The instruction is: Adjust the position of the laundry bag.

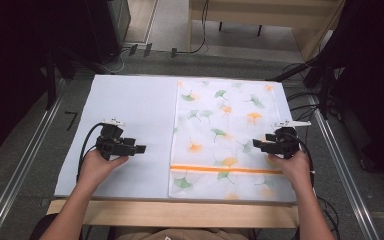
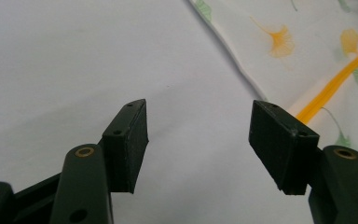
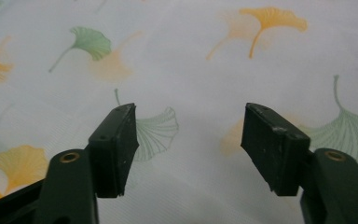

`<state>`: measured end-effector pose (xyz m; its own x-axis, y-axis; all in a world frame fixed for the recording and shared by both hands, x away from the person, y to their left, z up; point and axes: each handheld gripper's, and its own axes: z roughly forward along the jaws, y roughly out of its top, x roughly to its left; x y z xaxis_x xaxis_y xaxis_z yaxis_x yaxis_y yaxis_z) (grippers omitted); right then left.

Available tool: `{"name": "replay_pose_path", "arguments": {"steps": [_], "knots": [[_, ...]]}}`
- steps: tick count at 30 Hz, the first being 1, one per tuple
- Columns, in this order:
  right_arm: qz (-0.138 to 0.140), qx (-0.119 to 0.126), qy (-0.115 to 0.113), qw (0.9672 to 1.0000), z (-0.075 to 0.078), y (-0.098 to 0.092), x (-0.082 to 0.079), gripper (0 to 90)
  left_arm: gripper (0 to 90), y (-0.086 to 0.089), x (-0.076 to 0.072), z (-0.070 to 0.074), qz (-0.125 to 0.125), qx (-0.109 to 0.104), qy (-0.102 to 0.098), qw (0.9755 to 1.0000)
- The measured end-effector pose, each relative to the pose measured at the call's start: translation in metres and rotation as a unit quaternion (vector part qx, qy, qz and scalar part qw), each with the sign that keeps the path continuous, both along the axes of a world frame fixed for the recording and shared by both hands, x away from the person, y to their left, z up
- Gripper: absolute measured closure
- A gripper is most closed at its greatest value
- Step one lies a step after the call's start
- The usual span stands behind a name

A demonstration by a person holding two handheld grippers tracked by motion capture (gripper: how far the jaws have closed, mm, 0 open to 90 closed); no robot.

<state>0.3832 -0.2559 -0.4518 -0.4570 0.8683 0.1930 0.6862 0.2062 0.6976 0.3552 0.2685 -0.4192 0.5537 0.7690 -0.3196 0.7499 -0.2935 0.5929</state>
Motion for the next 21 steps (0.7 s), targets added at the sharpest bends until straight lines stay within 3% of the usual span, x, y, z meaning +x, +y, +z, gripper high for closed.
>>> {"name": "replay_pose_path", "arguments": {"steps": [2,4,12,16,18,21], "knots": [[-0.001,-0.008,0.009,0.9999,-0.0015,0.0021,-0.0002,37.6,37.0,0.0006,0.0007,0.0004,-0.004,-0.018,0.011,0.9998],[0.005,-0.012,0.006,0.9999,-0.0016,0.0034,-0.0008,37.3,37.0,0.0000,0.0002,0.0011,-0.003,-0.020,0.006,0.9998],[0.004,-0.009,0.001,1.0000,-0.0013,0.0043,-0.0009,37.0,37.5,-0.0056,-0.0004,-0.0004,-0.010,0.010,-0.010,0.9998],[0.005,-0.004,0.004,1.0000,-0.0012,0.0044,-0.0006,39.4,37.7,-0.0062,-0.0009,-0.0001,-0.008,0.008,-0.013,0.9999],[0.013,-0.008,0.000,0.9999,-0.0009,0.0048,-0.0012,47.6,37.9,-0.0068,-0.0009,0.0010,-0.009,0.000,-0.007,0.9999],[0.021,-0.005,-0.004,0.9998,0.0001,0.0043,-0.0023,51.2,37.6,-0.0081,-0.0013,0.0031,-0.007,-0.013,-0.010,0.9998]]}}
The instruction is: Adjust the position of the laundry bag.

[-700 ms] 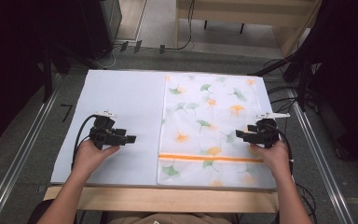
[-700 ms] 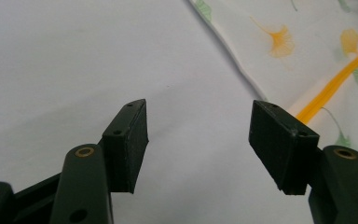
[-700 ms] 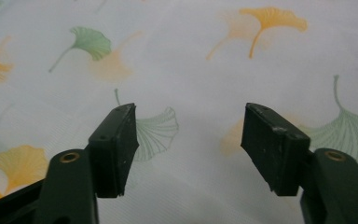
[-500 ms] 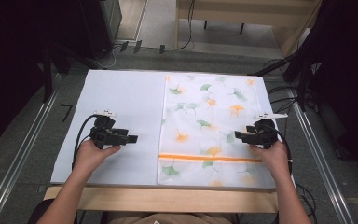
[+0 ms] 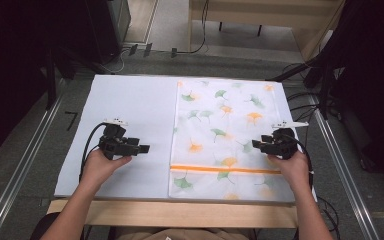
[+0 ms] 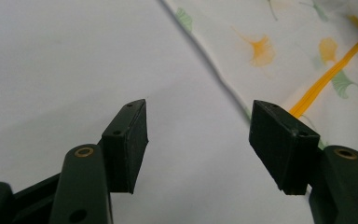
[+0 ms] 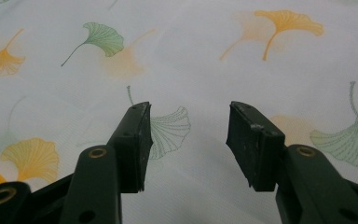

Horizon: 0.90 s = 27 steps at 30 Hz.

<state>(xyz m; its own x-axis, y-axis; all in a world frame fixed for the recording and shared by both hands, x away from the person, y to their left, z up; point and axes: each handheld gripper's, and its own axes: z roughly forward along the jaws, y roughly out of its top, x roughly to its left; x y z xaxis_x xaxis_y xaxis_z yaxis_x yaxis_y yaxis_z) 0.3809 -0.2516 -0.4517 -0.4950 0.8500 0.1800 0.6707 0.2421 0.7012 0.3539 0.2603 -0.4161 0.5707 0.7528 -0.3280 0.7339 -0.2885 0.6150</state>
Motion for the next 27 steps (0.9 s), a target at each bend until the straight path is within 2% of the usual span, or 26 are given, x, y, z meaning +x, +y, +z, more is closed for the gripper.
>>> {"name": "replay_pose_path", "arguments": {"steps": [7,8,10,17,20,23,27], "knots": [[-0.007,-0.006,0.000,1.0000,-0.0008,-0.0017,-0.0006,48.4,36.8,-0.0067,-0.0005,0.0017,-0.006,0.002,-0.004,1.0000],[-0.008,-0.007,0.003,0.9999,-0.0021,-0.0012,-0.0002,45.2,37.0,-0.0071,0.0000,0.0013,-0.008,0.004,-0.002,1.0000],[-0.009,-0.009,0.009,0.9999,-0.0034,-0.0006,0.0002,45.0,38.3,-0.0081,-0.0002,0.0007,-0.012,0.012,-0.005,0.9998],[-0.013,-0.015,0.004,0.9998,-0.0029,-0.0026,-0.0007,44.7,37.4,-0.0099,0.0004,-0.0019,-0.012,0.034,-0.009,0.9993],[-0.011,-0.016,0.011,0.9997,-0.0055,-0.0035,0.0005,44.5,37.1,-0.0076,0.0026,-0.0036,-0.011,0.029,-0.001,0.9995],[-0.012,-0.014,0.014,0.9997,-0.0068,-0.0031,0.0013,44.4,36.7,-0.0074,0.0033,-0.0043,-0.012,0.033,-0.002,0.9994],[-0.006,-0.017,0.019,0.9997,-0.0083,-0.0019,0.0024,44.4,36.6,-0.0063,0.0043,-0.0042,-0.010,0.027,-0.003,0.9996]]}}
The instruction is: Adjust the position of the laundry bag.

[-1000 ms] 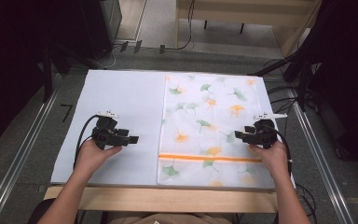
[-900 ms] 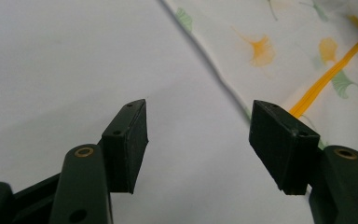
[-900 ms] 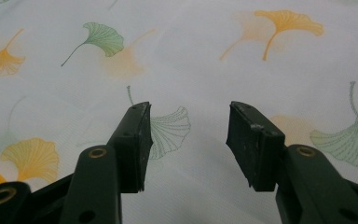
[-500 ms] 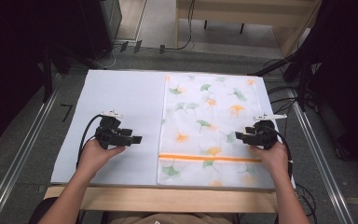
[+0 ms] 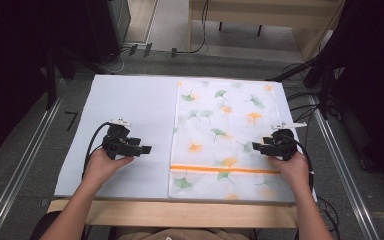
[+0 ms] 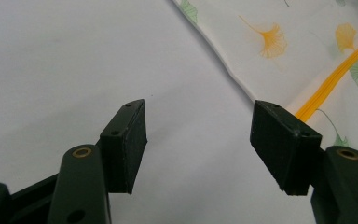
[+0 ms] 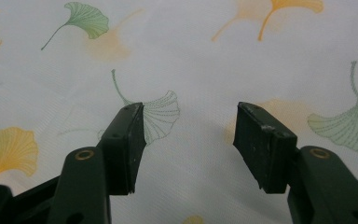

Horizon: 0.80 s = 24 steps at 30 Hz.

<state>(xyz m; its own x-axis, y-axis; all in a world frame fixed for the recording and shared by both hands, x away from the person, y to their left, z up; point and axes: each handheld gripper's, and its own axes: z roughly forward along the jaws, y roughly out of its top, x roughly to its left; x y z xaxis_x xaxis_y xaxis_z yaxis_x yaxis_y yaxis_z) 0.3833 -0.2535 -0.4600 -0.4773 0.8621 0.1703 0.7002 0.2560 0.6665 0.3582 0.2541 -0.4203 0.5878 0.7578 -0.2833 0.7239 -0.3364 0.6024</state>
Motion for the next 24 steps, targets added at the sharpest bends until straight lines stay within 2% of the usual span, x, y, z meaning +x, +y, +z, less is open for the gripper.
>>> {"name": "replay_pose_path", "arguments": {"steps": [5,8,12,17,20,24], "knots": [[0.000,0.001,0.000,1.0000,0.001,0.001,0.000,44.6,38.3,-0.002,0.000,0.003,0.016,-0.011,0.000,0.9998],[-0.002,0.005,-0.004,1.0000,0.002,-0.001,-0.001,45.4,39.4,-0.005,-0.001,0.004,0.017,-0.018,0.002,0.9997],[-0.014,0.010,-0.001,0.9999,0.004,-0.008,-0.003,46.3,42.0,-0.018,-0.003,0.004,-0.001,-0.004,0.003,1.0000],[-0.019,0.008,-0.002,0.9998,0.004,-0.013,-0.006,46.3,43.7,-0.025,-0.001,0.004,-0.008,-0.007,0.003,0.9999],[-0.021,0.011,0.000,0.9997,0.004,-0.015,-0.007,46.3,45.0,-0.029,0.001,0.002,-0.006,-0.016,0.016,0.9997],[-0.024,0.007,-0.003,0.9997,0.004,-0.017,-0.010,47.2,45.7,-0.037,0.004,0.000,-0.011,-0.011,0.022,0.9996]]}}
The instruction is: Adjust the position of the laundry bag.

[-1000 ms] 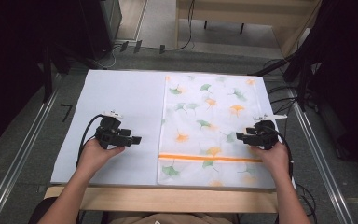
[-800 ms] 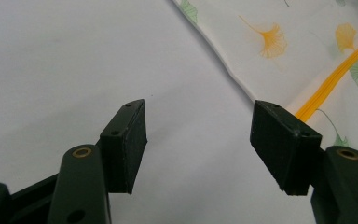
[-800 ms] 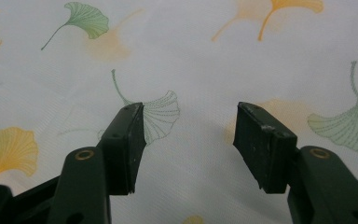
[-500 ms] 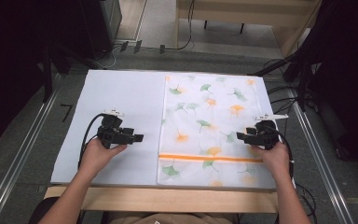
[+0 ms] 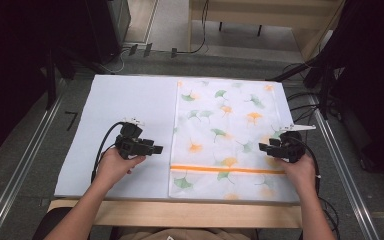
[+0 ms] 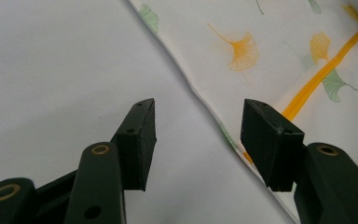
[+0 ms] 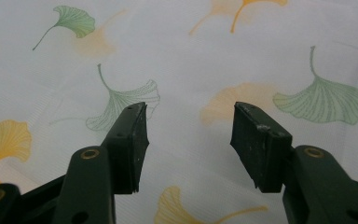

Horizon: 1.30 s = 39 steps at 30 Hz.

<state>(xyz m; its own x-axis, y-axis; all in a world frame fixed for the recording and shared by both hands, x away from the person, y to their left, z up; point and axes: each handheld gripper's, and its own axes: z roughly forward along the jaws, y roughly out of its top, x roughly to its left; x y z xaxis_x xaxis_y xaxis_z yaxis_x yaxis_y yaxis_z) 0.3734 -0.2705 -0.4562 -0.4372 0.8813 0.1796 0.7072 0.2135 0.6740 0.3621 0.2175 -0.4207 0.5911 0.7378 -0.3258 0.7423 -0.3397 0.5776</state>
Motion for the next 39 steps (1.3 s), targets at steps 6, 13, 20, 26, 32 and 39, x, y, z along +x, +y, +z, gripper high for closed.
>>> {"name": "replay_pose_path", "arguments": {"steps": [6,13,20,26,32,39], "knots": [[-0.010,-0.005,0.001,0.9999,-0.001,-0.007,-0.004,47.8,45.9,-0.010,0.003,-0.004,-0.015,-0.003,-0.001,0.9999],[-0.023,-0.004,0.007,0.9997,-0.003,-0.017,-0.010,45.5,47.4,-0.020,0.008,-0.009,-0.028,0.000,0.005,0.9996],[-0.036,-0.012,0.008,0.9992,-0.005,-0.025,-0.013,45.8,46.4,-0.030,0.013,-0.017,-0.027,0.027,0.006,0.9992],[-0.048,-0.019,0.010,0.9986,-0.008,-0.033,-0.013,45.7,46.2,-0.033,0.018,-0.023,-0.018,0.025,0.012,0.9994],[-0.064,-0.026,0.009,0.9975,-0.012,-0.043,-0.011,44.3,47.8,-0.033,0.026,-0.029,-0.007,0.012,0.027,0.9995],[-0.081,-0.029,0.015,0.9961,-0.015,-0.052,-0.011,43.7,47.4,-0.043,0.024,-0.031,-0.010,0.028,0.015,0.9994]]}}
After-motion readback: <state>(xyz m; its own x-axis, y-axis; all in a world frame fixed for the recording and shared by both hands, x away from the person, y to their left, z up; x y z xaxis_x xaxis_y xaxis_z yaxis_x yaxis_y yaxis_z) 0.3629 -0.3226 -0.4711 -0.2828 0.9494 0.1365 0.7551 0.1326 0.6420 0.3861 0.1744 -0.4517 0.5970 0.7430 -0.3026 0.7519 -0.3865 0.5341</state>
